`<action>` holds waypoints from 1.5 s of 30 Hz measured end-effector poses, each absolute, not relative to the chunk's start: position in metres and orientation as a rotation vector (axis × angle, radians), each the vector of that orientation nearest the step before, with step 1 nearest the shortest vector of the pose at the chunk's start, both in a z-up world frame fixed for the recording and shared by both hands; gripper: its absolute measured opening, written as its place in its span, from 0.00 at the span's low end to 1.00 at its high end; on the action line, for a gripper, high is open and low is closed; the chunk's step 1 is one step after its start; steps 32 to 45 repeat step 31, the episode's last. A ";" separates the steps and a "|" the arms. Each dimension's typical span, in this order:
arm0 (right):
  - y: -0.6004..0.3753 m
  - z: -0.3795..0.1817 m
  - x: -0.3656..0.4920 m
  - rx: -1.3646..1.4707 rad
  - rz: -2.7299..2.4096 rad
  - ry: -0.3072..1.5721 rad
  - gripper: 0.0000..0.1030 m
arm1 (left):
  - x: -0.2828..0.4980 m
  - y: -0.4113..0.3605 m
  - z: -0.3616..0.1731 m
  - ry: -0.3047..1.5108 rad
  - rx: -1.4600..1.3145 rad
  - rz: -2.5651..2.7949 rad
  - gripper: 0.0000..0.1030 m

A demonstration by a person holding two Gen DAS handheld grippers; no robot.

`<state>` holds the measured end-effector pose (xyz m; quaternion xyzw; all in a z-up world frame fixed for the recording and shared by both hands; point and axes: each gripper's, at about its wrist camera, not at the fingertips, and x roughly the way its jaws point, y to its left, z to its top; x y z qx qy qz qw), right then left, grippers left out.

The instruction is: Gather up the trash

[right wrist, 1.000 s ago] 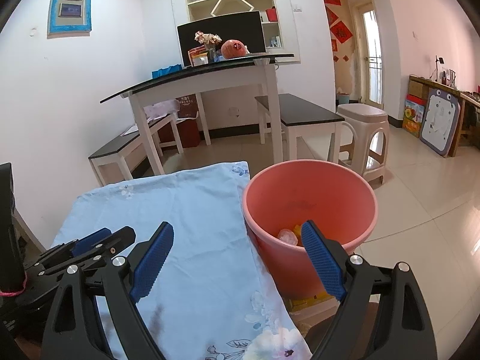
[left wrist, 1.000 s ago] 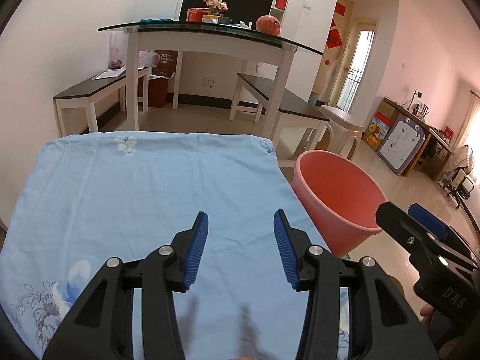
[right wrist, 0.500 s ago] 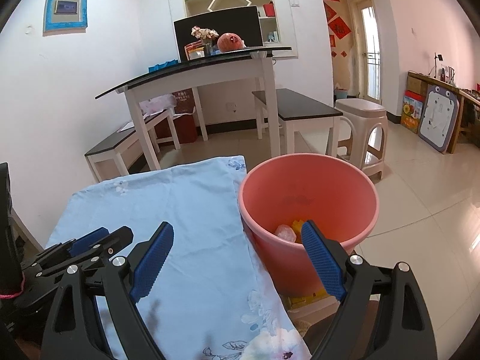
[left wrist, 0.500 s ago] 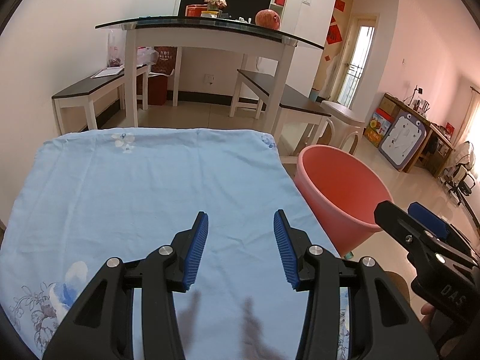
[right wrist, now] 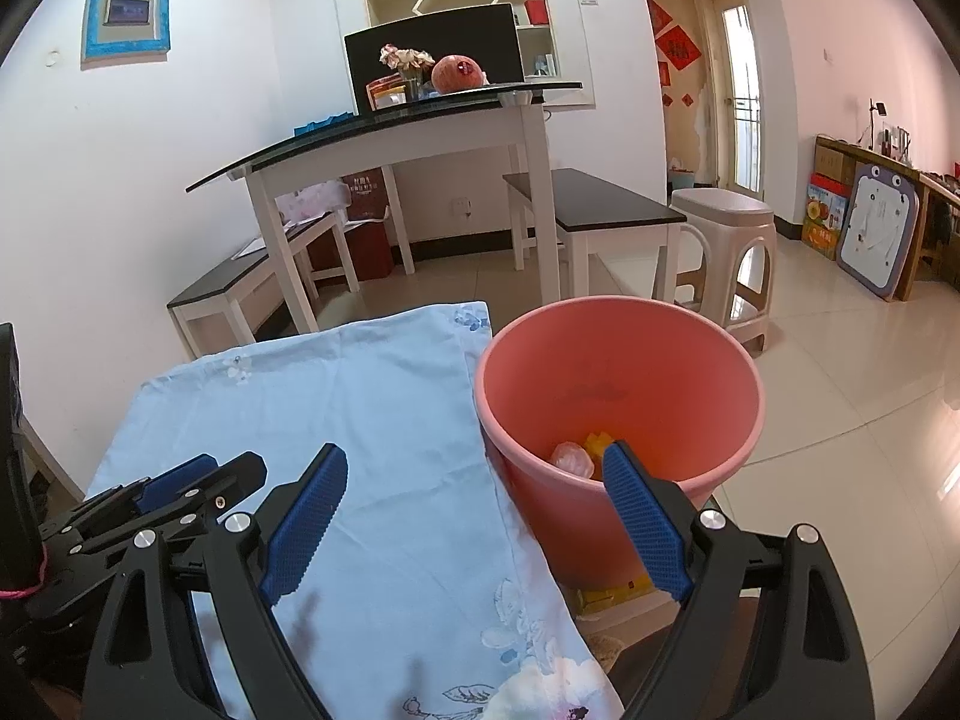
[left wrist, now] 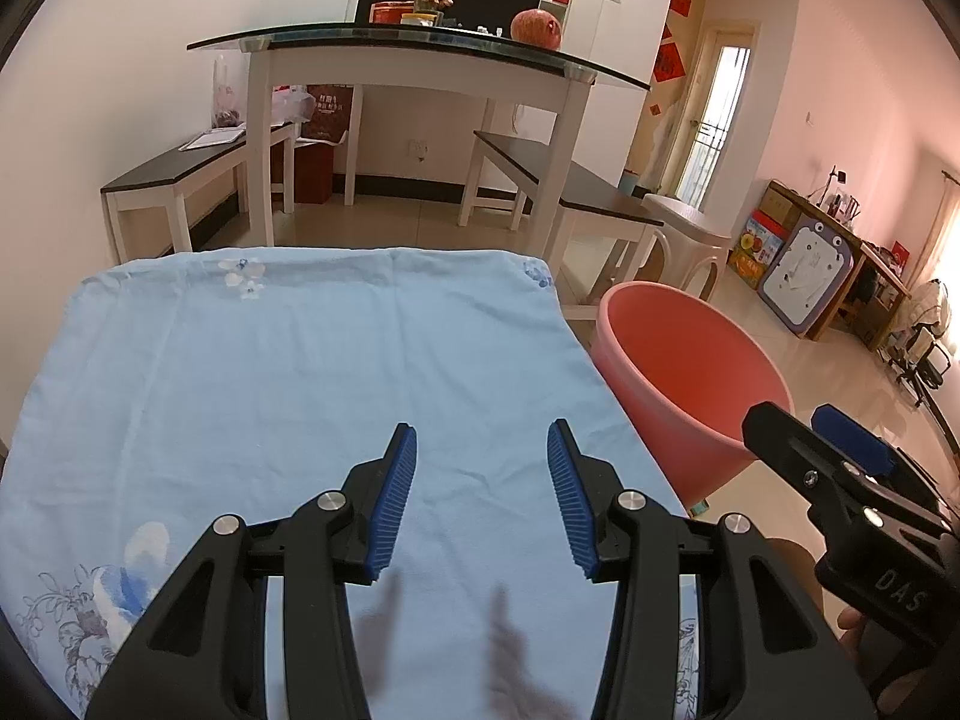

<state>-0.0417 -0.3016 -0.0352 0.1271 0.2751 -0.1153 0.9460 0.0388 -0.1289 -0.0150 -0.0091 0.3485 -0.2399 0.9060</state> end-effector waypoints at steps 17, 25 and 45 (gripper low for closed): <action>-0.304 -0.044 -0.035 0.277 -0.226 0.585 0.83 | 0.041 -0.133 -0.021 0.735 -0.012 -0.487 0.45; -0.305 -0.044 -0.032 0.282 -0.230 0.589 0.83 | 0.044 -0.131 -0.022 0.750 -0.025 -0.462 0.45; -0.304 -0.045 -0.032 0.283 -0.229 0.592 0.83 | 0.046 -0.129 -0.021 0.754 -0.031 -0.456 0.45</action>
